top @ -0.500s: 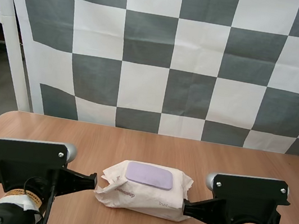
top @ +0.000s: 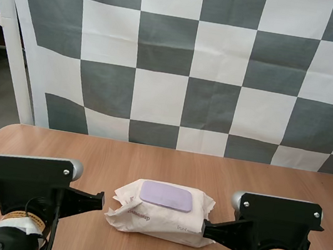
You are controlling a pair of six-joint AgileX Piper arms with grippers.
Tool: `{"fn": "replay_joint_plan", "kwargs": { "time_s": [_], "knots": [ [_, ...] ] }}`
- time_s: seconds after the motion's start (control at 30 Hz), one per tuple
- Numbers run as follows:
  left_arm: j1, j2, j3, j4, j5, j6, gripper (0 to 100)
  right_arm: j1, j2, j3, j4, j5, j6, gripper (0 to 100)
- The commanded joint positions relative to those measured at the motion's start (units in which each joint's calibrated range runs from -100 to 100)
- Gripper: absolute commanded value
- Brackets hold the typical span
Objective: Open the wet wipes lid
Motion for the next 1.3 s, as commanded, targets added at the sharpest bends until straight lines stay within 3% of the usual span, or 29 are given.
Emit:
{"fn": "replay_joint_plan", "kwargs": {
  "time_s": [0.0, 0.17, 0.6, 0.8, 1.07, 1.27],
  "knots": [
    [0.01, 0.0, 0.0, 0.15, -0.02, -0.04, 0, -0.01, 0.0, 0.0, 0.44, 0.14, 0.01, 0],
    [0.01, 0.0, -3.54, 0.15, -1.32, 0.15, 0, -0.01, 0.0, -0.6, -0.01, -0.35, 0.01, 0],
    [0.01, 0.0, -27.51, 2.46, 13.46, 8.14, 0, -0.01, 0.0, -24.3, -2.14, 12.08, 0.01, 0],
    [0.01, 0.0, -29.62, 2.33, -0.8, 8.14, 0, -0.01, 0.0, -27.96, -2.14, 11.57, -0.28, 0],
    [0.01, 0.0, -29.95, 2.57, -3.02, 8.41, 0, -0.01, 1.08, -33.37, -2.27, 12.61, -11.74, 0],
    [0.01, 0.54, -29.95, 1.87, 2.4, 9.71, 0, -0.01, 9.99, -40.77, -2.06, 22.11, -14.32, 0]
  ]
}}
